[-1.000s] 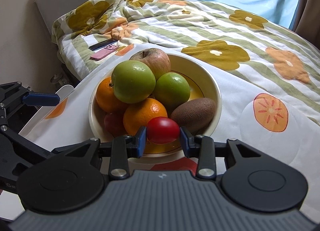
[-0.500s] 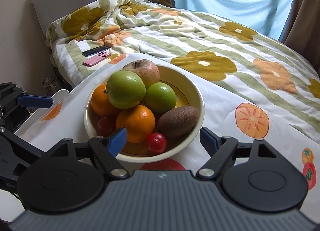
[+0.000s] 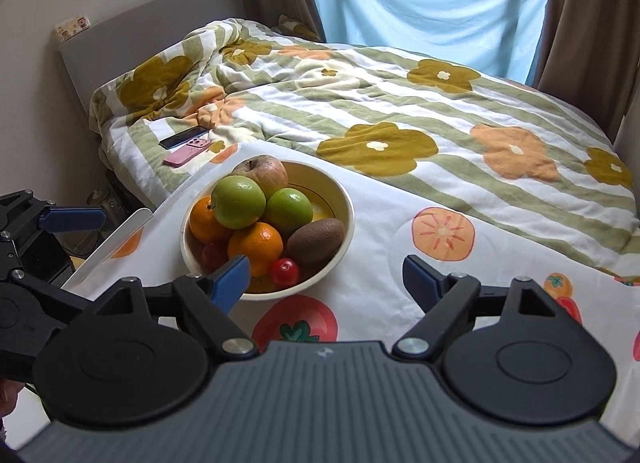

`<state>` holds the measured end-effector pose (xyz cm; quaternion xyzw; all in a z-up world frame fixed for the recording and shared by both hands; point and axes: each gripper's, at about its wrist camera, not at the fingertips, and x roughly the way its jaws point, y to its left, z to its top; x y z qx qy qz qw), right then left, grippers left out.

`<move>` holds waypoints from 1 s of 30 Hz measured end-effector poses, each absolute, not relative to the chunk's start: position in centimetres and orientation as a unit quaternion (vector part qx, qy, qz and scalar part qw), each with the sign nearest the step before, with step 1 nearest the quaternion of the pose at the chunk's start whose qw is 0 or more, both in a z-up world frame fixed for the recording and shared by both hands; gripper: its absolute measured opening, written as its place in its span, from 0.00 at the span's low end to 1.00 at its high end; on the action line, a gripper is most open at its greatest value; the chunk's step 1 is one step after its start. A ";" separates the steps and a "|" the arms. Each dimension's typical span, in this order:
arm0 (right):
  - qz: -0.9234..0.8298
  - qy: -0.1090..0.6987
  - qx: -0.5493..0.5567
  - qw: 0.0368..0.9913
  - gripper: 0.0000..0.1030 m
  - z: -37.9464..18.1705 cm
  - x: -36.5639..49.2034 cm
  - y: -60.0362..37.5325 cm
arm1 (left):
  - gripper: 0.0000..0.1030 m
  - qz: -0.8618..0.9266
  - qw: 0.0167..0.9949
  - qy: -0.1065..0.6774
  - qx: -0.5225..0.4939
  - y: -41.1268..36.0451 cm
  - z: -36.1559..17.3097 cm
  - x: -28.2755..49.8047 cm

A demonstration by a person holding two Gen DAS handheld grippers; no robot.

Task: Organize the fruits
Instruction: 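Move both tools toward the two remaining tangerines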

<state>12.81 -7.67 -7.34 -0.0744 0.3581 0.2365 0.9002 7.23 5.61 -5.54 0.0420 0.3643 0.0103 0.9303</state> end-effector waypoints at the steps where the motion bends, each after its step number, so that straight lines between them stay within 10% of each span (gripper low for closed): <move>1: 0.232 0.355 -0.073 0.902 1.00 -7.0 12.4 -8.1 | 0.98 0.009 0.931 0.363 0.042 5.2 -5.3 7.0; 30: 0.012 0.368 0.006 0.930 1.00 -12.9 4.2 -26.5 | 0.94 -0.230 0.895 0.341 0.174 -9.5 -10.6 7.7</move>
